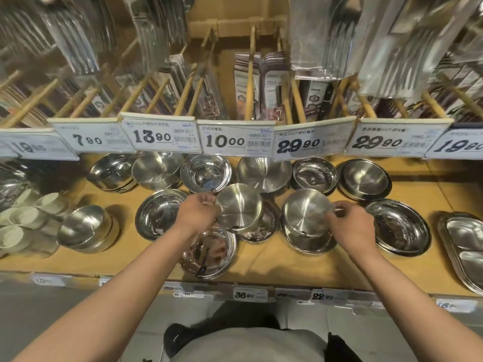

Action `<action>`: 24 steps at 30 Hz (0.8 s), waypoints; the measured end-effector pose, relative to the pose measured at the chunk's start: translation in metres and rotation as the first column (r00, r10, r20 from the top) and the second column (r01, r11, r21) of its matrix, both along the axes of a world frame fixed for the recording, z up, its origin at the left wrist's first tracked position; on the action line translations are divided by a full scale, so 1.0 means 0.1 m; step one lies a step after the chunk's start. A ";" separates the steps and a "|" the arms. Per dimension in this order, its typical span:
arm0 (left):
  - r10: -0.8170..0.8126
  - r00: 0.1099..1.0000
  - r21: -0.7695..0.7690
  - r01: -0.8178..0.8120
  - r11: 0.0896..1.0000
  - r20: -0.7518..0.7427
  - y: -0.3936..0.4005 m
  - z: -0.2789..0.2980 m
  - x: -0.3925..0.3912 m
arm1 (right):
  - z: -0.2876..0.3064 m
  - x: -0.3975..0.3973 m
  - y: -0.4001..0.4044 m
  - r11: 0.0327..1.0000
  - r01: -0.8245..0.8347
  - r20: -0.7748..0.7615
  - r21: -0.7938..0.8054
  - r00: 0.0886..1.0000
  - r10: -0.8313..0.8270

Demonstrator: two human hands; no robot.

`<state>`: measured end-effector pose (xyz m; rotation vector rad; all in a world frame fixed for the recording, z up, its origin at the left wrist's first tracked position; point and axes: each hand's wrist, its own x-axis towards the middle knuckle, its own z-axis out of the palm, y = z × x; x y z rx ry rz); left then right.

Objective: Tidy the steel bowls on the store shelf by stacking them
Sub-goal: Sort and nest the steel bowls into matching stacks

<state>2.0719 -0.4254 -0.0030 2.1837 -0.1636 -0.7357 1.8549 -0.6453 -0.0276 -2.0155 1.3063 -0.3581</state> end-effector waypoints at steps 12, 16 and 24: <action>0.230 0.963 -0.099 -0.245 0.964 -0.142 0.96 0.12 0.11 | 0.35 0.73 0.64 0.939 -0.321 0.223 0.121 0.931 0.289; 0.374 0.917 -0.091 -0.388 0.917 -0.141 1.38 0.15 0.20 | 0.42 1.09 0.95 0.910 -0.382 0.243 0.162 0.909 0.338; 0.462 0.875 -0.009 -0.468 0.884 -0.143 2.23 -0.11 0.42 | 0.46 1.67 1.72 0.840 -0.501 0.220 0.210 0.861 0.459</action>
